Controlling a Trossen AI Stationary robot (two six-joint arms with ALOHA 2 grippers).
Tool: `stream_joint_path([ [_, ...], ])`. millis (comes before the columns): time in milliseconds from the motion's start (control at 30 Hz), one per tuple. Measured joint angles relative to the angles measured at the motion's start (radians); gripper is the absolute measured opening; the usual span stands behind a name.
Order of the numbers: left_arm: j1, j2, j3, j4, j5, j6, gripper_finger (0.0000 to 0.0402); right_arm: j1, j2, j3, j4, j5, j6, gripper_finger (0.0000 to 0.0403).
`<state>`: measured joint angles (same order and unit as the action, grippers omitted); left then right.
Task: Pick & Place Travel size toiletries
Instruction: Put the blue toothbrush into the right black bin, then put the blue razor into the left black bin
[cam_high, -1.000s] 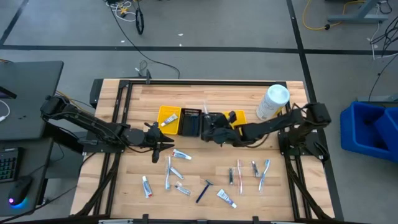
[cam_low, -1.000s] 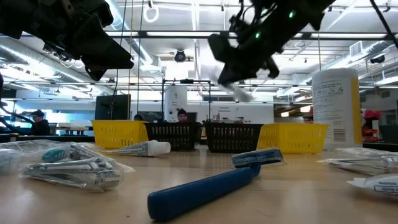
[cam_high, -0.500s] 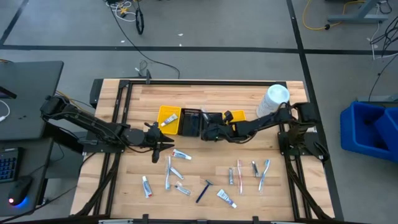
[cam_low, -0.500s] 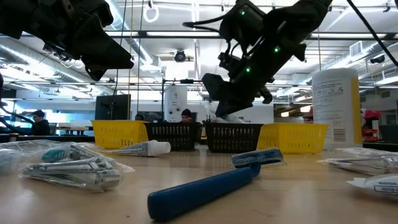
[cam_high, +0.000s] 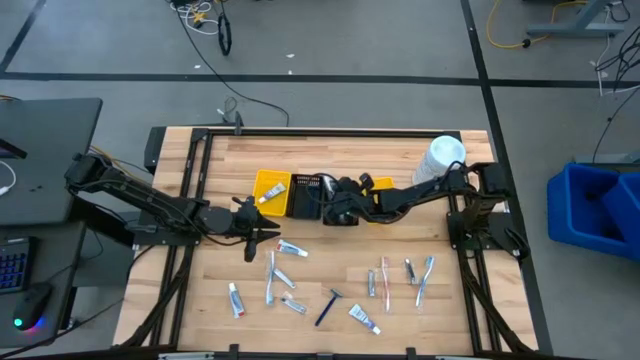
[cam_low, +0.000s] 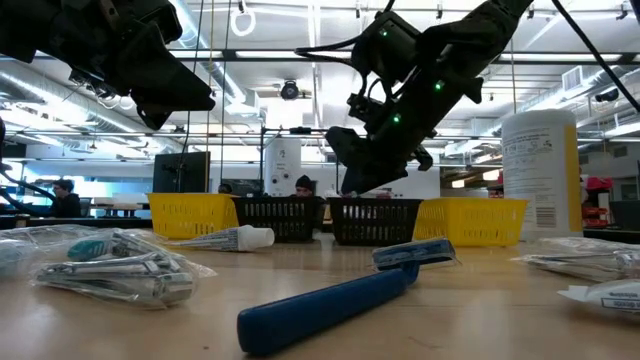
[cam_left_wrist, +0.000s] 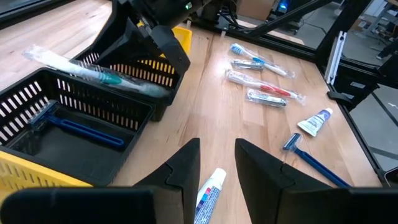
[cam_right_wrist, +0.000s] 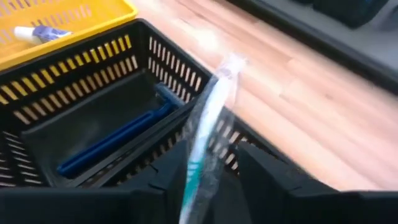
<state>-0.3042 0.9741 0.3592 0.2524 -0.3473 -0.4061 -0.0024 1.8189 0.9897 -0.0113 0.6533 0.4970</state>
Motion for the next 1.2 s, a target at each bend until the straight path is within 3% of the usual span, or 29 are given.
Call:
stream_joint_path([
  [333,0.000,0.000,0.000,0.000,0.000,0.000,0.0109,0.063,-0.132,0.000,0.022,0.005,-0.187,0.0229],
  [467,0.000,0.000,0.000,0.000,0.000,0.000,0.0109,0.120,-0.188,0.000,0.027,-0.149,-0.313,0.0242],
  [800,0.000,0.000,0.000,0.004,-0.011,0.000,0.0109,0.282,-0.184,0.000,0.111,-0.693,-0.477,0.0254],
  [1000,0.000,0.000,0.001,0.011,-0.034,0.000,0.0109,0.357,-0.123,0.000,0.278,-0.786,-0.432,0.0238],
  [1200,0.000,0.000,0.001,0.026,-0.022,-0.006,0.0109,0.415,-0.037,0.119,0.146,-0.782,-0.400,0.0242],
])
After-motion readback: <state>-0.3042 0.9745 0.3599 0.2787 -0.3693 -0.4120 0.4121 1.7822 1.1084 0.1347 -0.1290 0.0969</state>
